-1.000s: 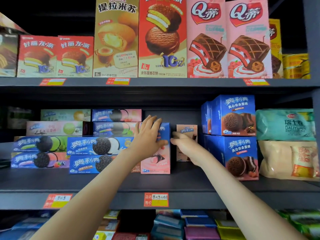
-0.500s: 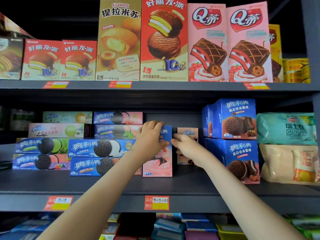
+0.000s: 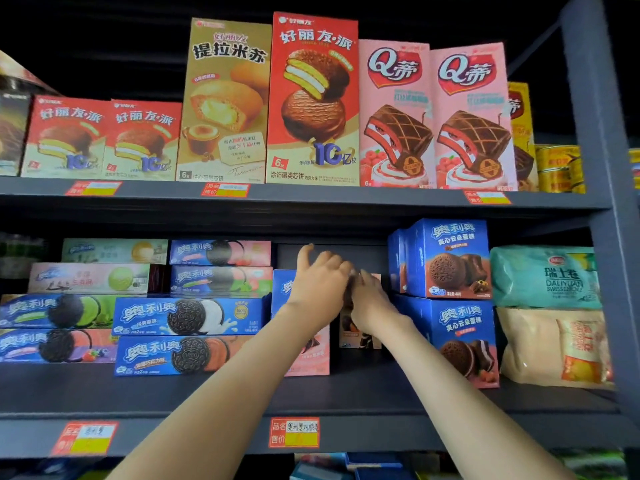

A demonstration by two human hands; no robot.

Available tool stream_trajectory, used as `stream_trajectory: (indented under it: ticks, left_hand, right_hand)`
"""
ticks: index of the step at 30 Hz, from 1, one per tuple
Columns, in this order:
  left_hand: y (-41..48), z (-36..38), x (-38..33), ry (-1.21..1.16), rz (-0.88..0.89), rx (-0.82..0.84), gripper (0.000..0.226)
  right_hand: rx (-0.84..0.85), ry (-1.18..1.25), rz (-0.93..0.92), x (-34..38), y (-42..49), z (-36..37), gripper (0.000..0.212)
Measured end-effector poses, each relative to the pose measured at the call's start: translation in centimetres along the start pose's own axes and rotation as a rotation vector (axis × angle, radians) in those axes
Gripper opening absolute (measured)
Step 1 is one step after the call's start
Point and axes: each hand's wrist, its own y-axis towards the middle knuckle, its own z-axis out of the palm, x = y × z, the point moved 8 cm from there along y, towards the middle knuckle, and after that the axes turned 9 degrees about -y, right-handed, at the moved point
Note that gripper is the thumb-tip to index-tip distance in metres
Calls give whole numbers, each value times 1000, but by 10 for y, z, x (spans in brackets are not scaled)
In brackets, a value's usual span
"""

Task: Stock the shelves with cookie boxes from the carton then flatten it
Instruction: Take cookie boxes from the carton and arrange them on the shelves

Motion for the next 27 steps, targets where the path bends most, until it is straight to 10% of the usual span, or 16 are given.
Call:
stream_trajectory:
  ticks: [12,18,27]
  left_hand:
    - [20,15,2,131,-4,54,34]
    - [11,3,20,24,28,-250,35]
    - [0,3,31,-74,16,-167,50]
  right_hand:
    - [10,-121,2,-9,27,16,80]
    - [118,-134,59,-14,40,25,98]
    - [22,-236,30,-1,41,-7,51]
